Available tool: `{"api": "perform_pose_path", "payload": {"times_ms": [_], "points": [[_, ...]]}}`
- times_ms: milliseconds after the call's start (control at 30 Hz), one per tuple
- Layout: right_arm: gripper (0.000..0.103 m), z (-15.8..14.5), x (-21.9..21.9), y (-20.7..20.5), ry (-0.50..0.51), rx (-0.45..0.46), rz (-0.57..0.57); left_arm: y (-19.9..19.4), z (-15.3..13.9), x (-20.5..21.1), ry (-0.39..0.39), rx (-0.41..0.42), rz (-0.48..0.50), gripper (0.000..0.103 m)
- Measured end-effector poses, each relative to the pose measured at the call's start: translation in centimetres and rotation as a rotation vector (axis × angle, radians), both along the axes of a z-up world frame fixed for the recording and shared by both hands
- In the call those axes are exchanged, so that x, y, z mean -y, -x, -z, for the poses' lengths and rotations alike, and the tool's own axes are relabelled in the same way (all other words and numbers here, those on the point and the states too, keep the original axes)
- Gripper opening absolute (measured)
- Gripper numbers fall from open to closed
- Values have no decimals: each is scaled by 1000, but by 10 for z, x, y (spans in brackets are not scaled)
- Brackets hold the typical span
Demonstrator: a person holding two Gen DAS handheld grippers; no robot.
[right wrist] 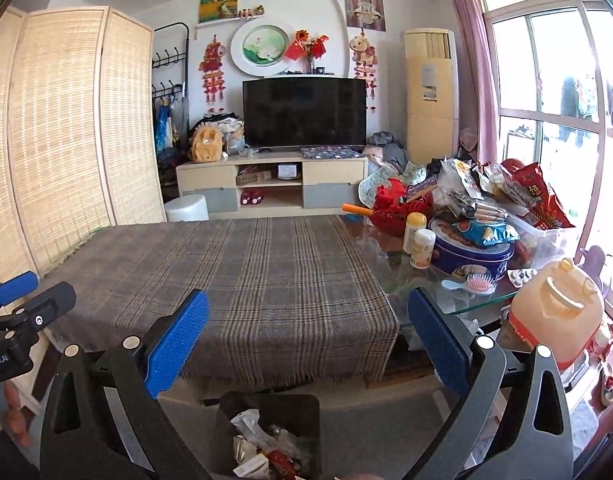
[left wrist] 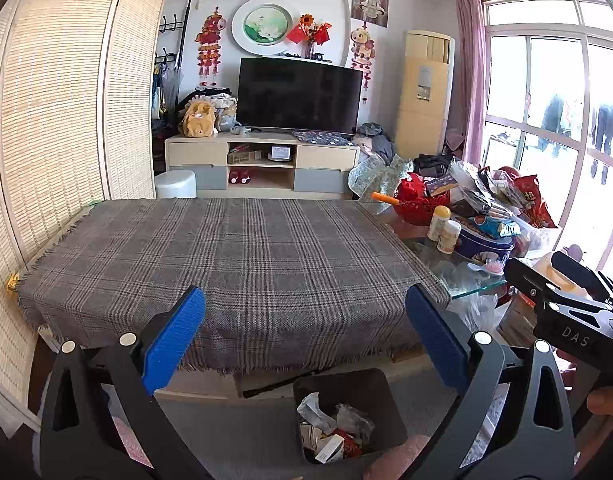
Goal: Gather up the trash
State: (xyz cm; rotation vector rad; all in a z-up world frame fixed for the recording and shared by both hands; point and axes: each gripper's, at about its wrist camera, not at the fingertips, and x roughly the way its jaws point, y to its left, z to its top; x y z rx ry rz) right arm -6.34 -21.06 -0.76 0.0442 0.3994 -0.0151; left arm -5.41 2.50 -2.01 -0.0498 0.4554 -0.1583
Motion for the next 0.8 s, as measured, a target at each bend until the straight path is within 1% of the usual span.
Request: {"api": "perform_pose_path", "payload": {"times_ms": [433,800], "points": [[100,1,-2,-3,-4,-14,-14,1,2,2,-2,-9,11,95],[100,-1,-6,-4,3,-17,-17,1,0,2,-13,0,0,95]]}}
